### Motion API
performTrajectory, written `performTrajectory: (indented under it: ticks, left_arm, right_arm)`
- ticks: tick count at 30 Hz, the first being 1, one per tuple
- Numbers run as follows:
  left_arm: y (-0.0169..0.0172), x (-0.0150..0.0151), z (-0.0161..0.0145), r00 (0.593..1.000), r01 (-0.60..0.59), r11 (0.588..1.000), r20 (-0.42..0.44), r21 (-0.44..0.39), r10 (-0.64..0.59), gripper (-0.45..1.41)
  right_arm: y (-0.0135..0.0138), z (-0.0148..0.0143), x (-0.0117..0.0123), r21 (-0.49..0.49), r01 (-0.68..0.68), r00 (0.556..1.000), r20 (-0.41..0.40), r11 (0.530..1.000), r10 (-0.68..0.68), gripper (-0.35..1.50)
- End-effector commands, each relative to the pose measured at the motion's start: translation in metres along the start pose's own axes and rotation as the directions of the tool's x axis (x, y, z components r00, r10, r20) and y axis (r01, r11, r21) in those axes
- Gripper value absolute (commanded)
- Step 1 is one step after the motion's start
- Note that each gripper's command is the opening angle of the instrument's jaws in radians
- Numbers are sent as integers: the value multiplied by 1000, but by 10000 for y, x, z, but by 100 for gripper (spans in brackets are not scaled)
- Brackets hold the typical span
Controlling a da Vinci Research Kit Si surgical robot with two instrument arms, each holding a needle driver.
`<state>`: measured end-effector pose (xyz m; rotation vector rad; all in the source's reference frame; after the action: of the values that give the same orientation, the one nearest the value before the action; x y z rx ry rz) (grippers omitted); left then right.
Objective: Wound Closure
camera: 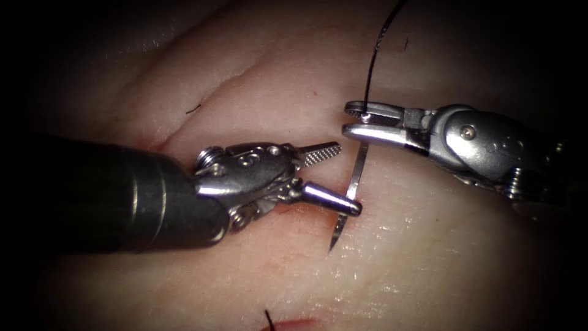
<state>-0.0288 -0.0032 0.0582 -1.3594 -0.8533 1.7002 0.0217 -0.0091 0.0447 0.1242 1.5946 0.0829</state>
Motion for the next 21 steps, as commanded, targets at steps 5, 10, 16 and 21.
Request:
performTrajectory:
  ticks: [5,10,16,21]
  left_arm:
    - [-3,-3,7,999,24,998,22,-59,-23,84]
    - [-4,-2,5,999,48,986,-6,-157,-49,15]
    - [-8,3,1,991,132,964,19,-231,-131,-45]
    - [-9,8,-2,987,158,963,14,-218,-159,-45]
  right_arm:
    - [3,9,0,6,22,1000,-11,1000,-22,-35]
    - [3,9,0,11,29,999,-16,1000,-29,-35]
    - [3,9,-1,13,30,999,-19,999,-30,-35]
    - [4,8,-2,-13,-52,999,13,999,52,-10]
